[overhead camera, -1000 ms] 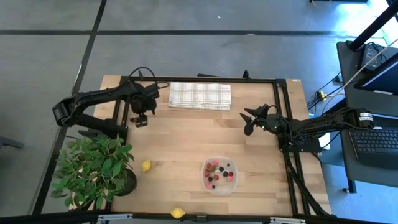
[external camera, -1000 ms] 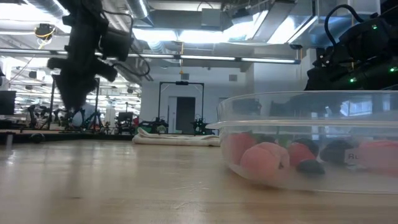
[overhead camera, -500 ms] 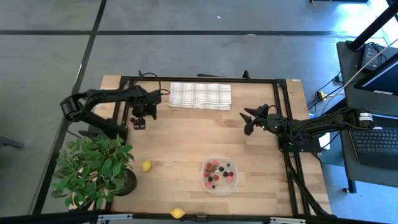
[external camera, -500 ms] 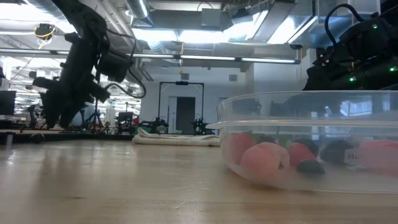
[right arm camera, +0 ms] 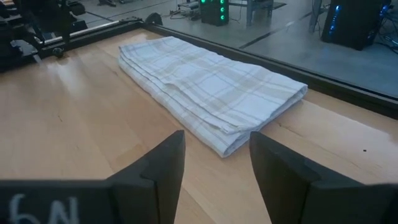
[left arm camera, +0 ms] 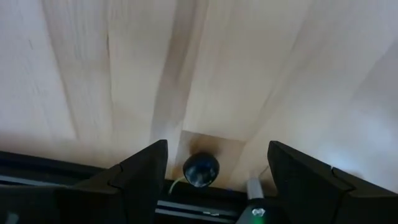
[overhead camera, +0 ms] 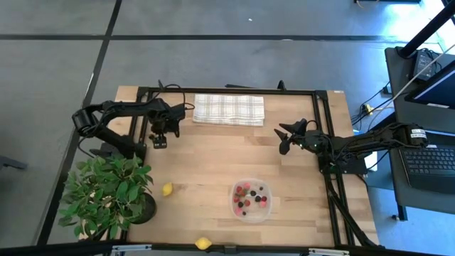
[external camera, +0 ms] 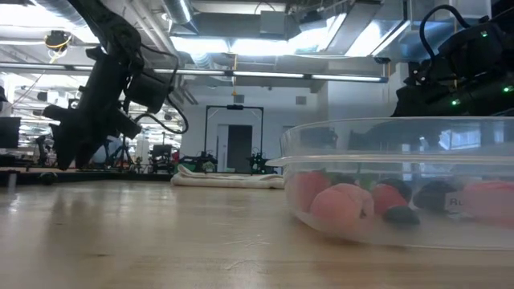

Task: Pick and placing Produce into tupperware
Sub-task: Put the dark purple cherry into the transparent bin

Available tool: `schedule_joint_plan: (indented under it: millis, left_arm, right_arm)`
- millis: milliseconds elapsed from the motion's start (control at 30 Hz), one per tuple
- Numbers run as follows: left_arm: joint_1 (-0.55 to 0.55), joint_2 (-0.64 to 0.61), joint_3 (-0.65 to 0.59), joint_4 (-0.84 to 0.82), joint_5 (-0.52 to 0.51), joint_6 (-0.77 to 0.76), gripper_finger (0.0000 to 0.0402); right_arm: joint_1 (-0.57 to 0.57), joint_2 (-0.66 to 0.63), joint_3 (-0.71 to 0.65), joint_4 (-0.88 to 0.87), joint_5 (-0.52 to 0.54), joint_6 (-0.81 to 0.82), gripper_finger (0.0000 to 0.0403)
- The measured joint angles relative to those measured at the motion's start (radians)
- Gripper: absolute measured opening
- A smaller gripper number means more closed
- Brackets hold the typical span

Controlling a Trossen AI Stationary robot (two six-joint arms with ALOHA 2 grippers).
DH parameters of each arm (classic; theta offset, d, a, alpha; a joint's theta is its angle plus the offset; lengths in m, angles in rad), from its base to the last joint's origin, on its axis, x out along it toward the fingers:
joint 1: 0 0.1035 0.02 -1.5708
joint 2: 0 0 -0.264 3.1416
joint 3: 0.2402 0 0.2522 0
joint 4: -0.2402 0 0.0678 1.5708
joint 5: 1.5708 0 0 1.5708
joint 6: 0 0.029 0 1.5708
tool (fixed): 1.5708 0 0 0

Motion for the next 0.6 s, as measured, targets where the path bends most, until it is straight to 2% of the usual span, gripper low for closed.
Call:
schedule_joint_plan:
  millis: [300,600]
  left_arm:
    - [0.017,-0.001,-0.1,0.02,-0.017,0.005,0.0271]
    - [0.044,-0.002,-0.102,0.037,-0.113,0.006,0.0271]
  right_arm:
    - [0.0,0.0,0.0,-0.001,0.0,0.0,0.0182]
    - [0.0,0.0,0.0,-0.001,0.0,0.007,0.0182]
